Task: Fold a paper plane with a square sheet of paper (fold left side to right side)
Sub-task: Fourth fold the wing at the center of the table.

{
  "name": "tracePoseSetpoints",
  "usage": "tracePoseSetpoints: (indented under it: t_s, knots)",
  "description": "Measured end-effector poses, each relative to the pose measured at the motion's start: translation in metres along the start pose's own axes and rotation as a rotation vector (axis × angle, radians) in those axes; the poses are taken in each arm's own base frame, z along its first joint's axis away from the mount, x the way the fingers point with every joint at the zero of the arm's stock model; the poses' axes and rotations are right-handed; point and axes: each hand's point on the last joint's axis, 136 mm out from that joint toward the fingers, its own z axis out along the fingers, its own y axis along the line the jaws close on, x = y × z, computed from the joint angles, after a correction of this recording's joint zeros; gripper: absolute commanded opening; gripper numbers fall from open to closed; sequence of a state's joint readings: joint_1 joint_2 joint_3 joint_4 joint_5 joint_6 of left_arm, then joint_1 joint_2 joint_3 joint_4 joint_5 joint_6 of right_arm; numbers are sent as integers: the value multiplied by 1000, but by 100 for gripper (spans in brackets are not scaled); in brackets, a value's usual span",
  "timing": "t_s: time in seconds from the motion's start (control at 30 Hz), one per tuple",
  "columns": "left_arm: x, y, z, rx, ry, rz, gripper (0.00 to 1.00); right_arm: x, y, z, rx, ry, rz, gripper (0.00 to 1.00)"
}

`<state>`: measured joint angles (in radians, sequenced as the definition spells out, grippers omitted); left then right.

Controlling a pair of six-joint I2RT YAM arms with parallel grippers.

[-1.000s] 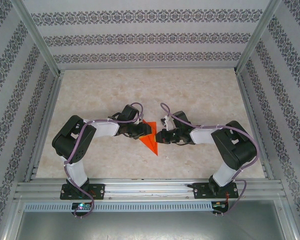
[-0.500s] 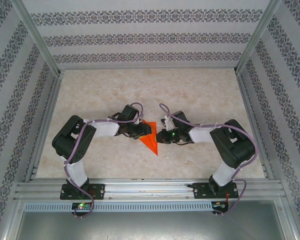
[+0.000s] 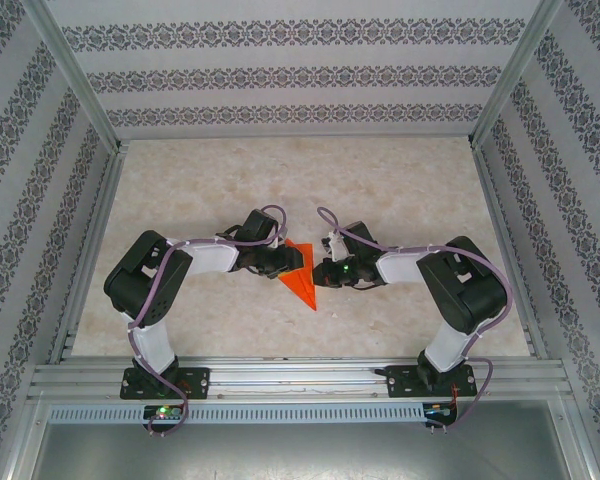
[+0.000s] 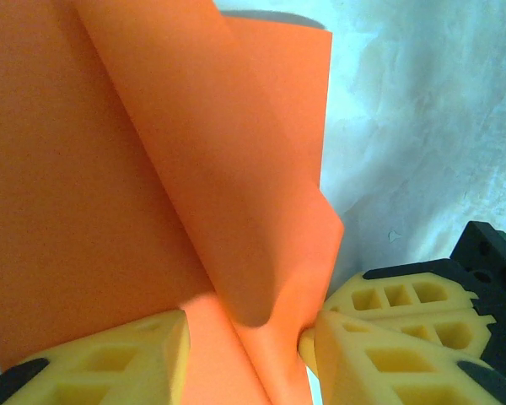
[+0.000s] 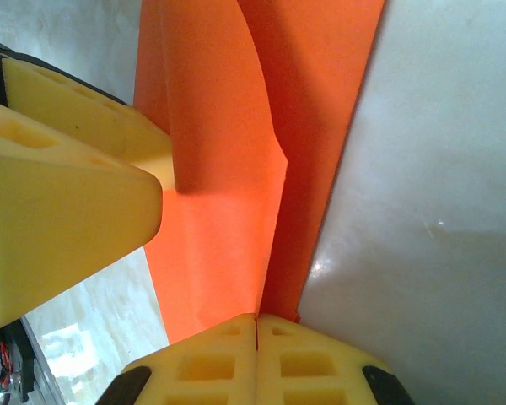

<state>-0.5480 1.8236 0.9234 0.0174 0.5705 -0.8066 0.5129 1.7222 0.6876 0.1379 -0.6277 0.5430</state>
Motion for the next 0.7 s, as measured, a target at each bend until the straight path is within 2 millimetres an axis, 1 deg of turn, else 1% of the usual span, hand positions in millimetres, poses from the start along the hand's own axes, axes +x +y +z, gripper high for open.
tracePoseSetpoints:
  t_s: [0.37,0.7]
  knots:
    - [0,0,0,0,0,0,45,0,0,0,7,2,-2,0]
    - [0,0,0,0,0,0,45,4,7,3,3,9,-21,0]
